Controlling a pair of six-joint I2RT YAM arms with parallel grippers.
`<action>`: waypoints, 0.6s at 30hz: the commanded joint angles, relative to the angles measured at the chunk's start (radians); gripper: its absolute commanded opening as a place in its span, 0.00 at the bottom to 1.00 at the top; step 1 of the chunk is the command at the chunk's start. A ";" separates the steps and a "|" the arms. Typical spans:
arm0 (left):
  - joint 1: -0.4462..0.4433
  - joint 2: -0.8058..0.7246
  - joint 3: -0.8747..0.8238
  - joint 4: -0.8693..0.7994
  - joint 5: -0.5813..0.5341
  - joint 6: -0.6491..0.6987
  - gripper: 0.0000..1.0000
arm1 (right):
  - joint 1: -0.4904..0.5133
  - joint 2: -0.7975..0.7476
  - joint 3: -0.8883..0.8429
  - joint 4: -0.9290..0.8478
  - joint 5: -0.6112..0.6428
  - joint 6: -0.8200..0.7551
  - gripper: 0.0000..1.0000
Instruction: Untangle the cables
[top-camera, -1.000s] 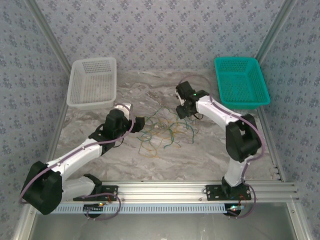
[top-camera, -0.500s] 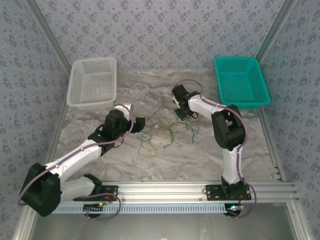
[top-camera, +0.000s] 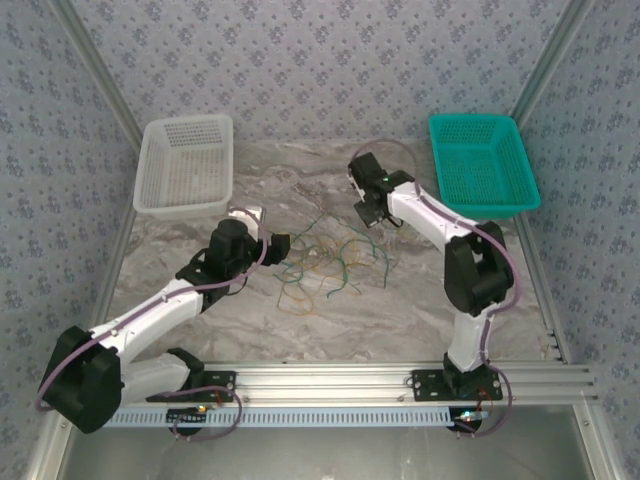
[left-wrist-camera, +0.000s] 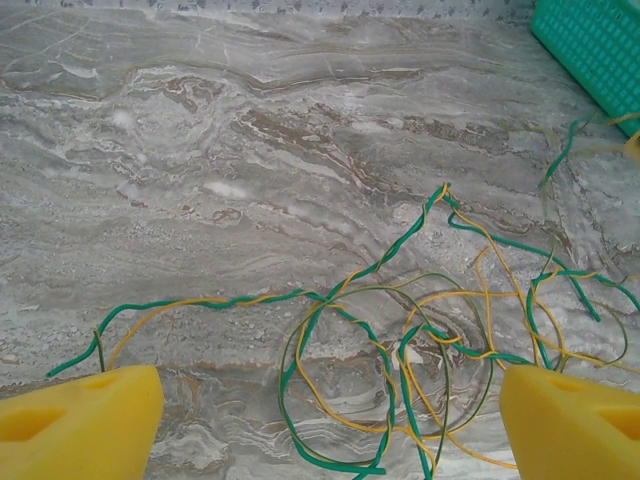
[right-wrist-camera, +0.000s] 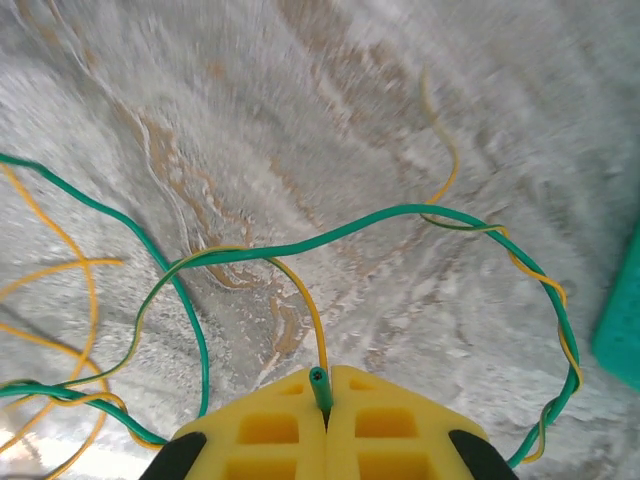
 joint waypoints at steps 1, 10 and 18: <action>-0.004 -0.027 0.067 0.022 0.024 -0.005 0.88 | 0.008 -0.102 0.064 -0.112 -0.010 0.057 0.00; 0.002 -0.085 0.112 0.114 0.189 0.022 0.87 | -0.007 -0.282 0.089 -0.150 -0.355 0.180 0.00; -0.004 -0.123 0.099 0.247 0.408 0.027 0.78 | -0.008 -0.383 -0.012 0.038 -0.561 0.462 0.00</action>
